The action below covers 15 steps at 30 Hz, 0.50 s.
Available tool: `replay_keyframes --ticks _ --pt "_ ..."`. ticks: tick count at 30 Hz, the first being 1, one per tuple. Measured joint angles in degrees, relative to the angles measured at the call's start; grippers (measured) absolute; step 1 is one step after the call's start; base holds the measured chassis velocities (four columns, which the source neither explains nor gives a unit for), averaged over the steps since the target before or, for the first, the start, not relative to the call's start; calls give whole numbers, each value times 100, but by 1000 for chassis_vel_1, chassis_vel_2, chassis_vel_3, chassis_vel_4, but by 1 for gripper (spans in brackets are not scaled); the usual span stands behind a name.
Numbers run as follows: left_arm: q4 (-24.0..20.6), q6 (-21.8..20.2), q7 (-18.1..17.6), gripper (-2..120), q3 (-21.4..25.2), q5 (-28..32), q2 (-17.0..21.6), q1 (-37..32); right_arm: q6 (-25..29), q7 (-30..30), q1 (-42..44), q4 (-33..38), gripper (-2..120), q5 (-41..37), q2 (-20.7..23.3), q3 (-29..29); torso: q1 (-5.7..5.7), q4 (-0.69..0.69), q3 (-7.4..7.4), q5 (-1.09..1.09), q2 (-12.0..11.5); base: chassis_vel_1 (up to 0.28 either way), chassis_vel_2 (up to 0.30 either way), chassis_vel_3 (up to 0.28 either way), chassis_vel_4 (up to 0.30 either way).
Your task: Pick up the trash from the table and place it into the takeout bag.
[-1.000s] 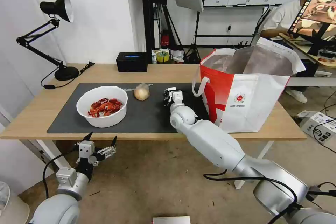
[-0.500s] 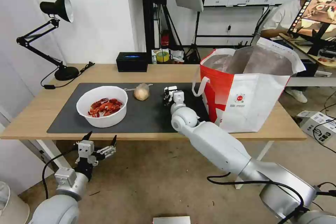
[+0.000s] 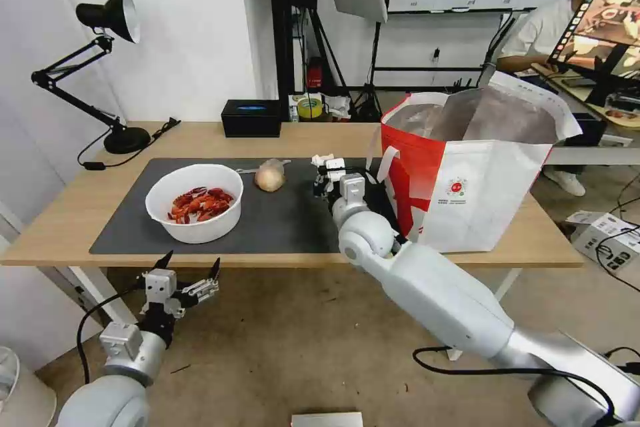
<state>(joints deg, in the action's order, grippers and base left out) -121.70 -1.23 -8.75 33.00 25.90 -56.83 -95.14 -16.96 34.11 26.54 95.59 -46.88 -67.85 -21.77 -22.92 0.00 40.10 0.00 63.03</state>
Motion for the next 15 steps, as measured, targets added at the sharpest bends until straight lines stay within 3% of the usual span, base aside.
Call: replay_keyframes --ticks 8,15 --pt "-47 0 -84 100 28 -7 -84 -89 268 -236 419 626 0 269 235 103 0 0 0 0 0 0 0 0 0" --pt "-63 1 -85 100 30 -27 -122 -118 838 -520 710 1166 0 1136 549 403 0 0 0 0 0 0 0 0 0"
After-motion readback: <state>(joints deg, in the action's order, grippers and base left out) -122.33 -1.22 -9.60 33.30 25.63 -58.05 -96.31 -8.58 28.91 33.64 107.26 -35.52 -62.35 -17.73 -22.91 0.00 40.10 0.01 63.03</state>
